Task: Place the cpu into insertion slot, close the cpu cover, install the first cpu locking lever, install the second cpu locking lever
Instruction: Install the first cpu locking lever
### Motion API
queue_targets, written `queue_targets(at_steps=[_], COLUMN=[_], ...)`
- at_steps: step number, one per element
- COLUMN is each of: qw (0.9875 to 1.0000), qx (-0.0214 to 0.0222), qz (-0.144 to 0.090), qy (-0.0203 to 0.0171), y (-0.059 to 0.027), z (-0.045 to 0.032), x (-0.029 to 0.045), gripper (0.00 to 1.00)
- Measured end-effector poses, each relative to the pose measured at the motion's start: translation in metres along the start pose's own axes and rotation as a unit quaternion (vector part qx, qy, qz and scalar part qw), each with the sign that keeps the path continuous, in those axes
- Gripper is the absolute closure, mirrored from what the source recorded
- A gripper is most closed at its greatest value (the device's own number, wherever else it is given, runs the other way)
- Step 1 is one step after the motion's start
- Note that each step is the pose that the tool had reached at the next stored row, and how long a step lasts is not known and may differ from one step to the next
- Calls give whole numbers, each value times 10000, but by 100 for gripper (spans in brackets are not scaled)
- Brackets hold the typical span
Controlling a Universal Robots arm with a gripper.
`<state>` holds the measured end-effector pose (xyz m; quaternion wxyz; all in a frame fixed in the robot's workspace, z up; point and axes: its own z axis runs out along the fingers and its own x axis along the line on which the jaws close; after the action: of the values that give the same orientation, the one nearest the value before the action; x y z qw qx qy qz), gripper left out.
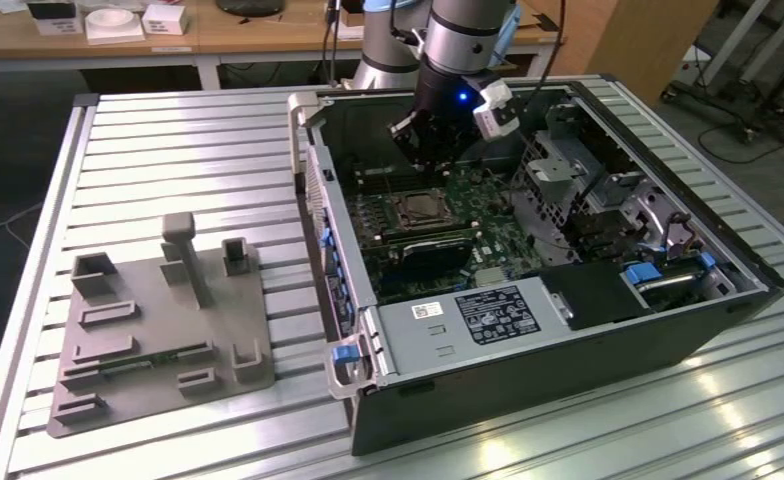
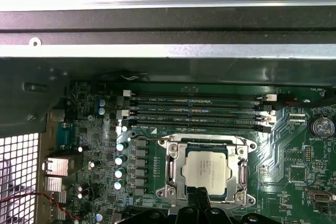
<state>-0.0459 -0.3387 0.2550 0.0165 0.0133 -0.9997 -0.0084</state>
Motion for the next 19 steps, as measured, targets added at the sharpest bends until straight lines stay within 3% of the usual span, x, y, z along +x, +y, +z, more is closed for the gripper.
queue_targets(at_steps=[8, 13, 19], qw=[9998, 9998, 9998], qx=[5, -47, -55], qz=[-207, -209, -209], qy=[3, 1, 1], y=[0, 0, 0], z=[0, -8, -9], x=[0, 1, 1], gripper=[89, 89, 89])
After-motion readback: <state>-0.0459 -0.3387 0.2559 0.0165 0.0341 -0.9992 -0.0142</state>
